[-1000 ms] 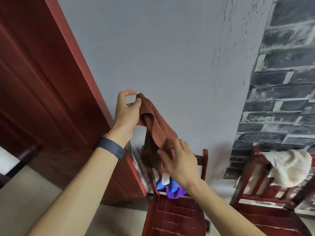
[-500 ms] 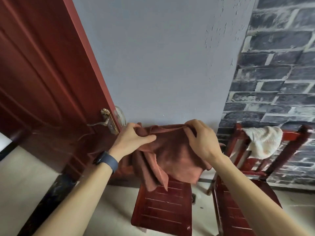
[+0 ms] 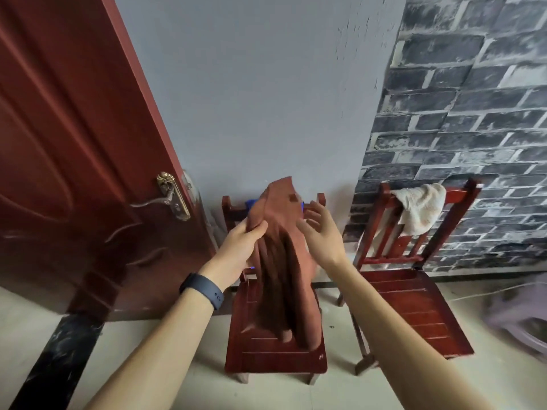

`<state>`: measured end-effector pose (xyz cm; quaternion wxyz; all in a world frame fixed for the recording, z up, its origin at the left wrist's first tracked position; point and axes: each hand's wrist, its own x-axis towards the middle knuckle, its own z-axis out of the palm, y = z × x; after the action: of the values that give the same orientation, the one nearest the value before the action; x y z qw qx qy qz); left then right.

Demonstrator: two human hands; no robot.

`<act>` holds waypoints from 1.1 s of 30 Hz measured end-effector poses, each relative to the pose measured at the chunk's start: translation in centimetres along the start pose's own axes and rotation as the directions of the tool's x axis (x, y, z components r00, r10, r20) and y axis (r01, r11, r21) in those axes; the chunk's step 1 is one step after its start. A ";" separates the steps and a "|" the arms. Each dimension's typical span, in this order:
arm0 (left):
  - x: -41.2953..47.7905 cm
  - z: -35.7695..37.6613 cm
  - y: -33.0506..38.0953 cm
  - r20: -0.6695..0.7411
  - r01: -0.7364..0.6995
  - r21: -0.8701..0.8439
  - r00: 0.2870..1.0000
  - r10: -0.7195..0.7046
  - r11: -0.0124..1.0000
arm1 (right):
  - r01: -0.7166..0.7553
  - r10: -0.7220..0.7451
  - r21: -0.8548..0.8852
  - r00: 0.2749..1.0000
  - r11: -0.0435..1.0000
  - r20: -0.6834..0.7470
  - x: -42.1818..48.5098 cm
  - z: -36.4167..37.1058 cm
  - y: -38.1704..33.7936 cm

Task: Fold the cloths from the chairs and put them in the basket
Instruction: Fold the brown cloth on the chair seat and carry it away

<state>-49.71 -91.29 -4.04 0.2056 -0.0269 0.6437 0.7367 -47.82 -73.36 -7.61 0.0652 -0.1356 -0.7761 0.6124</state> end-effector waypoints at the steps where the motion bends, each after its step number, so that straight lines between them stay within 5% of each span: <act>1: -0.1 -0.1 -0.4 -0.004 0.047 -0.082 0.999 -0.047 0.996 | -0.087 0.092 0.043 0.987 0.995 -0.135 -2.1 0.3 2.2; 4: -0.8 -0.8 -1.6 0.033 0.142 -0.195 0.990 -0.138 0.971 | -0.410 0.434 0.146 0.876 0.900 -0.212 -7.3 0.0 9.2; 6: -1.2 -1.3 -2.4 0.063 0.188 -0.254 0.982 -0.178 0.949 | -0.603 0.623 0.257 0.783 0.755 0.006 -9.5 0.0 12.1; 9: -1.4 -2.0 -3.3 0.070 0.211 -0.295 0.977 -0.199 0.932 | -0.716 0.668 0.350 0.694 0.604 0.266 -10.9 0.7 12.7; 12: -1.4 -3.5 -4.3 0.010 0.172 -0.175 0.985 -0.172 0.970 | -0.621 0.598 0.351 0.780 0.701 0.186 -10.3 1.9 12.3; 14: -1.5 -5.4 -5.0 -0.097 0.134 0.103 0.987 -0.124 0.986 | -0.507 0.533 0.320 0.846 0.801 0.006 -9.6 2.3 11.7; 17: -1.4 -10.4 -6.8 -0.237 0.198 0.513 0.968 -0.084 0.836 | -0.374 0.445 0.325 0.877 0.869 -0.180 -7.9 0.9 9.9; 22: -1.4 -17.4 -9.1 -0.347 0.373 0.410 0.908 -0.235 0.833 | -0.185 0.222 0.156 0.937 0.970 -0.269 -5.9 -1.9 6.7; 26: -0.6 -18.4 -9.2 -0.411 0.320 0.616 0.910 -0.053 0.720 | -0.135 0.166 0.133 0.950 0.982 -0.264 -5.0 -1.6 5.2; 29: -0.9 -18.3 -8.6 -0.438 0.353 0.751 0.899 0.021 0.558 | -0.179 0.260 0.333 0.941 0.926 -0.215 -5.0 -1.8 4.4; 31: -0.9 -17.2 -8.4 -0.467 0.303 0.544 0.884 -0.018 0.783 | -0.263 0.362 0.525 0.927 0.809 -0.093 -5.0 -2.5 4.4; 32: -0.7 -16.4 -8.4 -0.478 0.239 0.259 0.873 -0.091 0.936 | -0.329 0.408 0.599 0.913 0.730 0.004 -4.8 -3.1 4.6; 33: -0.5 -15.5 -8.2 -0.453 0.178 -0.029 0.875 -0.172 0.984 | -0.414 0.456 0.637 0.883 0.650 0.110 -4.7 -3.6 4.8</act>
<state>-49.98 -105.53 -14.26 0.1155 -0.2546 0.6737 0.6841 -41.79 -70.35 -11.08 -0.0176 -0.3052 -0.4598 0.8337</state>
